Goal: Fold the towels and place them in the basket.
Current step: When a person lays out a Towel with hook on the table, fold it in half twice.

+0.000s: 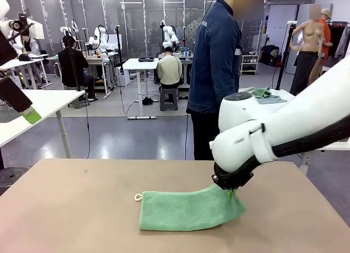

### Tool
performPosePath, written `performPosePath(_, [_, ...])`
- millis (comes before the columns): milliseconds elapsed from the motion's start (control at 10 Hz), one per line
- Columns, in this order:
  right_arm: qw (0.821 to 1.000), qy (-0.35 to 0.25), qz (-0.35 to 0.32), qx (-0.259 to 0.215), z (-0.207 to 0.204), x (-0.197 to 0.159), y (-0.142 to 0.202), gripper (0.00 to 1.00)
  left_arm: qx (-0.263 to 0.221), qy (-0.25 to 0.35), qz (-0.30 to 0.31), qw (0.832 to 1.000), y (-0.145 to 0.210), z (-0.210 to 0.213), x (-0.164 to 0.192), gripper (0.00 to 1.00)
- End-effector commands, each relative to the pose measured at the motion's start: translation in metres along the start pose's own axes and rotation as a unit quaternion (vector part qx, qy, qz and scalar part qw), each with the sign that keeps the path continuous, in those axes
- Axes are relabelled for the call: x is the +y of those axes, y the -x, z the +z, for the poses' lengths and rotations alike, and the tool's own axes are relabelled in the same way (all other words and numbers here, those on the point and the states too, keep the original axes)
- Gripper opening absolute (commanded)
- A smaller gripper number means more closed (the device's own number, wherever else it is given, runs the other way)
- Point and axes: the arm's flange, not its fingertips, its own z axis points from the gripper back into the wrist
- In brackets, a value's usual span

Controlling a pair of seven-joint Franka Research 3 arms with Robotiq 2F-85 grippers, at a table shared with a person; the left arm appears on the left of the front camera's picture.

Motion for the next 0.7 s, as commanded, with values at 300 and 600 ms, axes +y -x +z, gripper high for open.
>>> performPosePath(300, [0.994, -0.059, 0.067, -0.065, 0.066, 0.048, 0.036, 0.0, -0.005, -0.009, 0.003, 1.0, -0.002, 0.0, 0.0, 1.0])
performPosePath(600, [0.99, -0.106, 0.075, -0.052, 0.066, 0.101, 0.015, 0.0, -0.005, -0.009, 0.003, 1.0, -0.002, 0.0, 0.0, 1.0])
